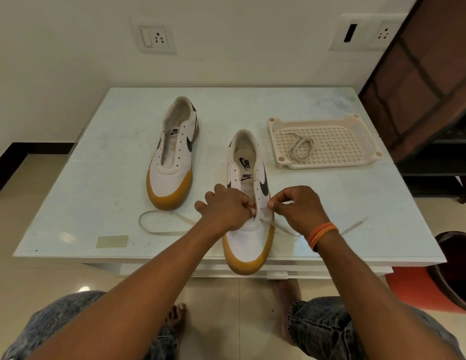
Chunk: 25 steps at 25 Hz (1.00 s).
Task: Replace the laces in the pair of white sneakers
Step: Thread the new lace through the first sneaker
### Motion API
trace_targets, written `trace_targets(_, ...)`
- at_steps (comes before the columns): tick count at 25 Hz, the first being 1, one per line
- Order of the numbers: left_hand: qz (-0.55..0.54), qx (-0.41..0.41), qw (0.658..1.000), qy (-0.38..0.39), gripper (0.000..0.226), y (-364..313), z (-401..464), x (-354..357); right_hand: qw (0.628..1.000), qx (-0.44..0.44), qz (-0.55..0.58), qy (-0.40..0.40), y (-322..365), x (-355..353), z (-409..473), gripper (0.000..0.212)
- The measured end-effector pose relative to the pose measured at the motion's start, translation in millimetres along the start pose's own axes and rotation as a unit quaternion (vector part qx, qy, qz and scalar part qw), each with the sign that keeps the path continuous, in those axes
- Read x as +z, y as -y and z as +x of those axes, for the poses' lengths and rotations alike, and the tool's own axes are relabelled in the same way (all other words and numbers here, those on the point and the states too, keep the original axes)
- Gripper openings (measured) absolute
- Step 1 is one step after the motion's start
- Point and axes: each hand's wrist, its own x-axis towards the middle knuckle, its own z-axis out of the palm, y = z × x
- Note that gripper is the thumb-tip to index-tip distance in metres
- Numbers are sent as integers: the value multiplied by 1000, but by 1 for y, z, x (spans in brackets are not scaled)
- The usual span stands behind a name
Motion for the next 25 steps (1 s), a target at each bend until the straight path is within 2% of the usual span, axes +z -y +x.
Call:
trace_targets(3, -16, 3, 1000, 24, 23, 5, 5, -8, 983, 86, 155, -45, -3, -36, 6, 12)
trace_targets(6, -57, 23, 996, 65, 9, 7, 6, -11, 931, 153, 292, -155, -8, -56, 9, 12)
trace_targets(7, -90, 44, 991, 89, 2, 10, 7, -16, 915, 163, 327, -169, -7, -55, 9, 10)
trace_targets(9, -134, 89, 979, 121, 15, 17, 7, -35, 909, 171, 356, -135, -1, -46, 8, 9)
trace_targets(11, -120, 135, 982, 59, 29, 25, 6, -58, 938, 169, 302, -31, 6, -30, 6, 9)
trace_targets(13, -23, 178, 983, -31, 42, 34, 11, -70, 969, 129, 203, 57, 8, -12, 2, 15)
trace_targets(14, 37, 200, 978, -46, 50, 37, 14, -70, 984, 84, 144, 65, 6, -5, 1, 18)
trace_targets(16, 119, 220, 968, -24, 64, 41, 17, -61, 998, -4, 41, 43, 2, 4, 0, 18)
trace_targets(20, 115, 224, 968, -4, 91, 38, 17, -45, 997, -61, -41, 27, -2, 5, 2, 6)
trace_targets(23, 133, 244, 961, 13, 84, 38, 17, -44, 996, -70, -57, 16, -1, -1, 3, 6)
trace_targets(25, 116, 241, 963, 10, 78, 40, 17, -47, 998, -38, -19, -52, -6, -22, 9, 7)
